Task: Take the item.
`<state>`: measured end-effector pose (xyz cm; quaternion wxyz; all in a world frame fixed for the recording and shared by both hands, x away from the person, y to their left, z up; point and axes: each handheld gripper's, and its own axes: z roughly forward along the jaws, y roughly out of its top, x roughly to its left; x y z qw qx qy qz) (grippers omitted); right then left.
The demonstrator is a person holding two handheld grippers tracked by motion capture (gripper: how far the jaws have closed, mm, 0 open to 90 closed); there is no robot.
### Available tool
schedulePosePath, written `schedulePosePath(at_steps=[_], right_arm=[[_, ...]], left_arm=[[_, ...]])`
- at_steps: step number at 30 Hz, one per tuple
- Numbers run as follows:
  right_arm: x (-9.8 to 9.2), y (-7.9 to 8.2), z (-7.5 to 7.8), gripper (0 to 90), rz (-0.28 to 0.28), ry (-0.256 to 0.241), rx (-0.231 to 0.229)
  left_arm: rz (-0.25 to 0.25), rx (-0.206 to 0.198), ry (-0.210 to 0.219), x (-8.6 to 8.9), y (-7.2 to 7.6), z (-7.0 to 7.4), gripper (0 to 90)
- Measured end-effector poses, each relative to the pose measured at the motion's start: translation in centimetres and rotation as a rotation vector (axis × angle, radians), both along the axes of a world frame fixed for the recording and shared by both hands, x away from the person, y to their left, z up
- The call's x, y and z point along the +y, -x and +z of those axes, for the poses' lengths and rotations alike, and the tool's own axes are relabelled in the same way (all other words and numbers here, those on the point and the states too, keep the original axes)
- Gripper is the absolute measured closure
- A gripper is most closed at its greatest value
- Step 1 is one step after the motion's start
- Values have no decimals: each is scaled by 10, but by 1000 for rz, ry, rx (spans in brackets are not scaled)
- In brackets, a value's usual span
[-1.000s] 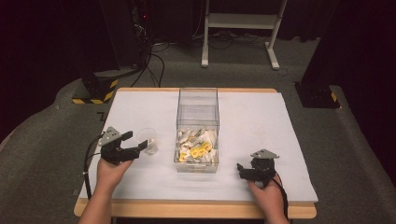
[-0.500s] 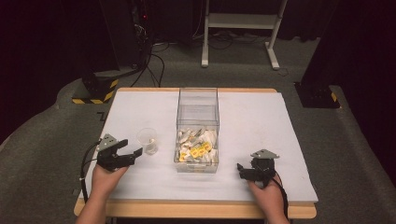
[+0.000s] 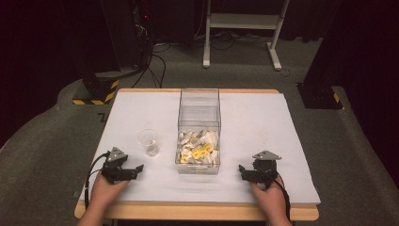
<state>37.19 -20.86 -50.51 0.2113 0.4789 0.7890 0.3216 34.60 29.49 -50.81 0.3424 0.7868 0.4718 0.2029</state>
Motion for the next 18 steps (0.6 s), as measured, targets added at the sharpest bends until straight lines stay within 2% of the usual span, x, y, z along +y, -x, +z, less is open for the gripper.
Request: schedulePosePath(at_steps=[2, 18], right_arm=[[0, 0, 0, 132, -2, -1, 0], [0, 0, 0, 132, -1, 0, -1]], left_arm=[[3, -17, -11, -1, 2, -1, 157], [6, -12, -7, -1, 3, -1, 159]])
